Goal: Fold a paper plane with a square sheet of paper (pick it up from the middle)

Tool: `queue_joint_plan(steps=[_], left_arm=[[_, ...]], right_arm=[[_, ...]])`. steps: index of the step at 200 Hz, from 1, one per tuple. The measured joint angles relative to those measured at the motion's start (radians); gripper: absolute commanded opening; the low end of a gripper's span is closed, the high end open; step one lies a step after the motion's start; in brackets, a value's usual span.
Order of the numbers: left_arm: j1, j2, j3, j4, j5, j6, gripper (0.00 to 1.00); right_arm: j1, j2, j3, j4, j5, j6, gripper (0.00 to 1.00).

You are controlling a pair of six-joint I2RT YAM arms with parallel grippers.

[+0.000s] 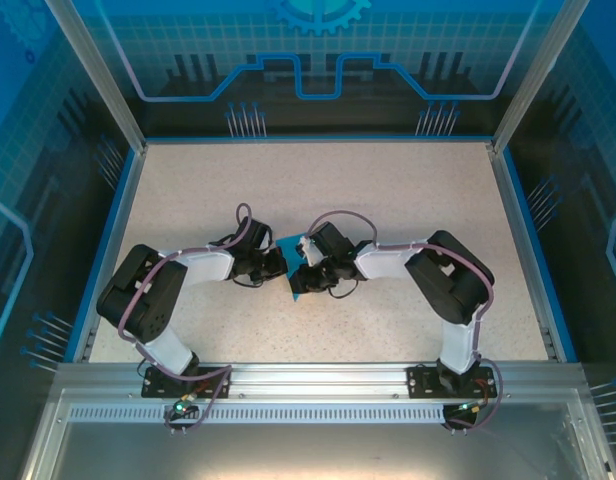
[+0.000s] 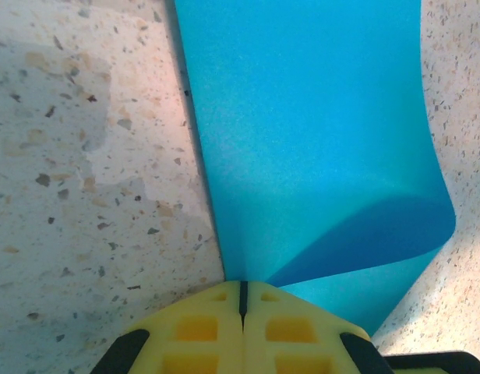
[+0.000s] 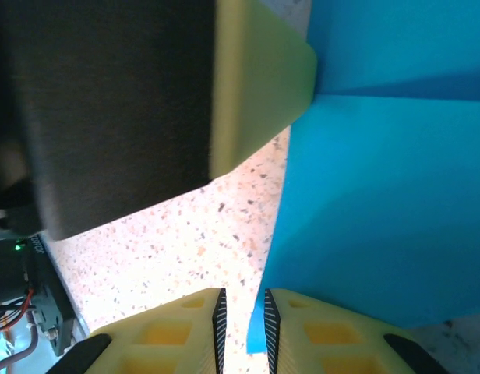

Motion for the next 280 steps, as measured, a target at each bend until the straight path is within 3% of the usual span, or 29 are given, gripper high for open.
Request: queue_joint_plan(steps=[119,220,280], left_arm=[[-0.006,0.008,0.012,-0.004,-0.015,0.0,0.0],[-0.007,0.008,0.013,-0.003,-0.023,-0.001,0.0],[-0.011,0.008,0.018,-0.013,-0.031,0.0,0.0]], right_arm=[[0.019,0.029,-0.003,-0.012,-0.026,0.003,0.22],[0.041,0.069,0.136,-0.236,0.065,0.006,0.21],[0.038,0.005,0.138,-0.247,0.078,0.01,0.23]])
